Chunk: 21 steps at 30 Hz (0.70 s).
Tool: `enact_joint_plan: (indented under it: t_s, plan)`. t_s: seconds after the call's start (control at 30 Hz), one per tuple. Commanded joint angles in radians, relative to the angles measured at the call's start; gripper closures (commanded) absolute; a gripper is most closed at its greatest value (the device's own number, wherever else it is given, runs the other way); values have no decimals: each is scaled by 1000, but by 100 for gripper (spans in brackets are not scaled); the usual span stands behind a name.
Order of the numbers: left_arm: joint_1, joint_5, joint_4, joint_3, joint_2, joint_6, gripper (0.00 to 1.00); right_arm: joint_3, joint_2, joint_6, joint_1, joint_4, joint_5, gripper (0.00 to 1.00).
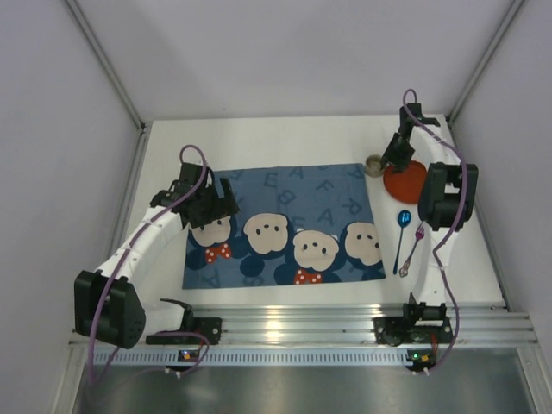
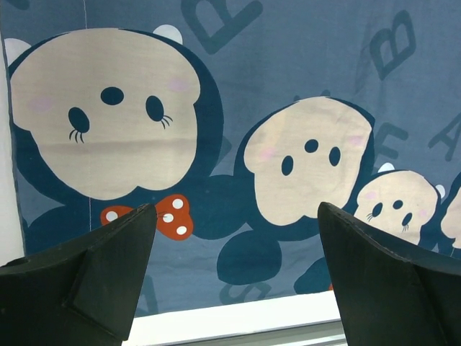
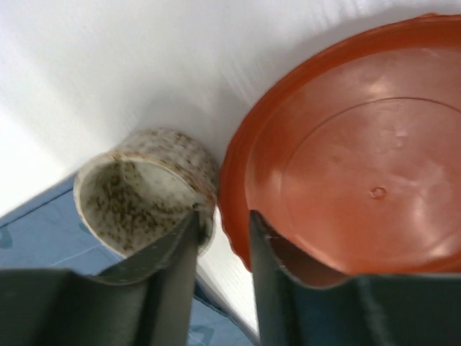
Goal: Set the dinner table for one person
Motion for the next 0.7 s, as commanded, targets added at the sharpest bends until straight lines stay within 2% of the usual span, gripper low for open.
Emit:
enact_joint_plan:
  t_s: [0.0, 0.03, 0.07, 0.13, 0.17, 0.3, 0.67]
  plan:
    - [3, 12, -4, 51, 18, 32, 1, 51, 22, 24, 16, -3, 23, 69]
    - [3, 13, -4, 55, 23, 37, 2, 51, 27, 27, 16, -3, 23, 73]
    - [3, 16, -4, 57, 26, 40, 1, 51, 28, 29, 16, -3, 26, 82]
    - [3, 21, -3, 61, 36, 43, 2, 51, 28, 30, 16, -3, 32, 92]
    - [3, 24, -4, 63, 39, 43, 1, 53, 27, 29, 16, -3, 34, 100]
    - [3, 33, 5, 63, 55, 43, 1, 53, -5, 26, 13, -3, 58, 100]
    - [3, 36, 28, 61, 72, 28, 1, 79, -102, 10, -16, -20, -3, 99]
